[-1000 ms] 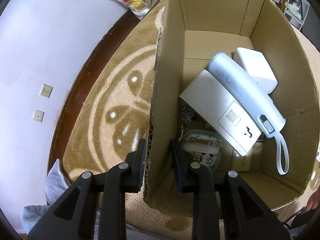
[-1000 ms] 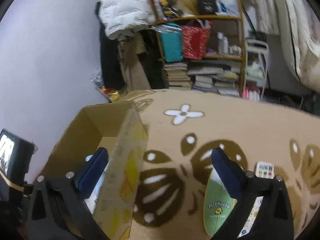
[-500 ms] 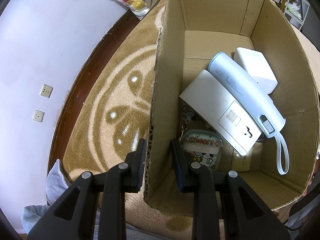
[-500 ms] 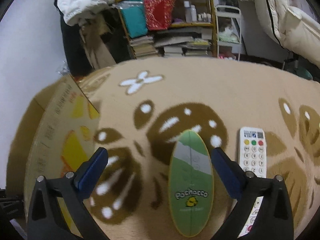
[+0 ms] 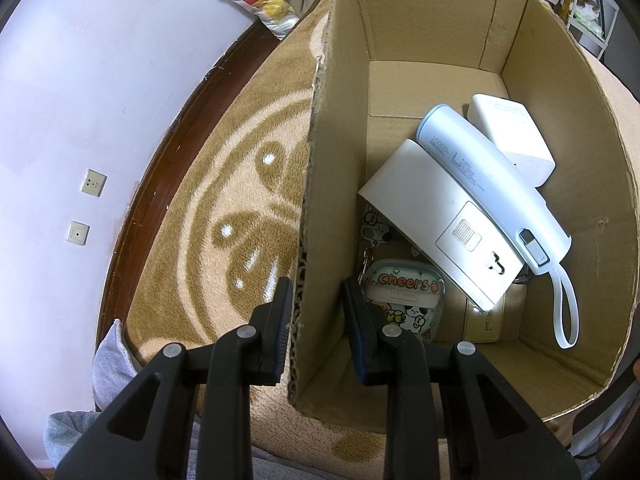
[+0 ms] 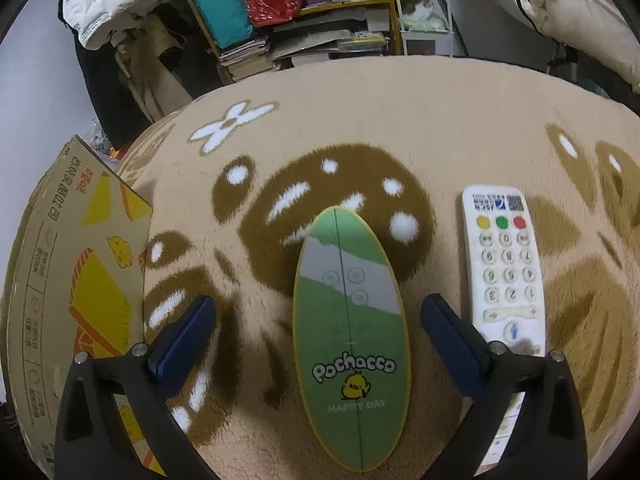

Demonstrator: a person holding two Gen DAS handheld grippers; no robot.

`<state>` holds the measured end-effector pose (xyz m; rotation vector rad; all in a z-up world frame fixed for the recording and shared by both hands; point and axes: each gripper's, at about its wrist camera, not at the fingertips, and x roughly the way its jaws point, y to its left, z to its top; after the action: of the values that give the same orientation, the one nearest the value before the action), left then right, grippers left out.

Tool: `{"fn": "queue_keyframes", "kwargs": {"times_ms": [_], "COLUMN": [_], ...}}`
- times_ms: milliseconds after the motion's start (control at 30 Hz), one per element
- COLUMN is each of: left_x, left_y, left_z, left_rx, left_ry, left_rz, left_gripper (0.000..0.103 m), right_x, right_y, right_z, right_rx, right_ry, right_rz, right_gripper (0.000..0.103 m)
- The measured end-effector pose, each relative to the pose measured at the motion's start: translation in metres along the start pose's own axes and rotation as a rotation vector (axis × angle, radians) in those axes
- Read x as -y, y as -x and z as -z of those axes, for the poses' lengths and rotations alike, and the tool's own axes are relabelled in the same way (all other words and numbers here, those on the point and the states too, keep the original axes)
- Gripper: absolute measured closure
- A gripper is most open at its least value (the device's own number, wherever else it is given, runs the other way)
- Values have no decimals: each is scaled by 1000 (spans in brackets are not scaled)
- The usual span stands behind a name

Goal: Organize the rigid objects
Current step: 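Return the right gripper and grasp the green Pochacco card, then carry the Pochacco card into the box with the right gripper and release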

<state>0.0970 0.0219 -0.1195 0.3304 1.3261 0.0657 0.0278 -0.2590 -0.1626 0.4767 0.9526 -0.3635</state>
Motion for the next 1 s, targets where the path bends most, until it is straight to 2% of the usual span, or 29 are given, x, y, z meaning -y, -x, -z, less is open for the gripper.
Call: {"fn": "queue_keyframes", "kwargs": {"times_ms": [200,233,300,333,467,733,1000], "left_x": [0,0,0,0,0,0,0], "left_y": [0,0,0,0,0,0,0], "left_z": [0,0,0,0,0,0,0], "left_rx": [0,0,0,1,0,1,1], "left_ry": [-1,-1,0,-1,-2,-2,-3], "left_rz": [-1,-1,-1,-1,-1,-2,-2], "left_gripper": [78,78,78,78,78,78,78], "right_x": [-1,-2,-3,-3,0,2,-14], "right_y": [0,0,1,1,2,8,27], "right_z": [4,5,6,5,4,-2,-9], "right_rx": [-5,-7,-12,-17,-28,0,47], "right_ry": [10,16,16,10,11,-14,24], "right_rz": [28,40,72,76,114,72,28], "right_gripper": [0,3,14,26,42,43,43]}}
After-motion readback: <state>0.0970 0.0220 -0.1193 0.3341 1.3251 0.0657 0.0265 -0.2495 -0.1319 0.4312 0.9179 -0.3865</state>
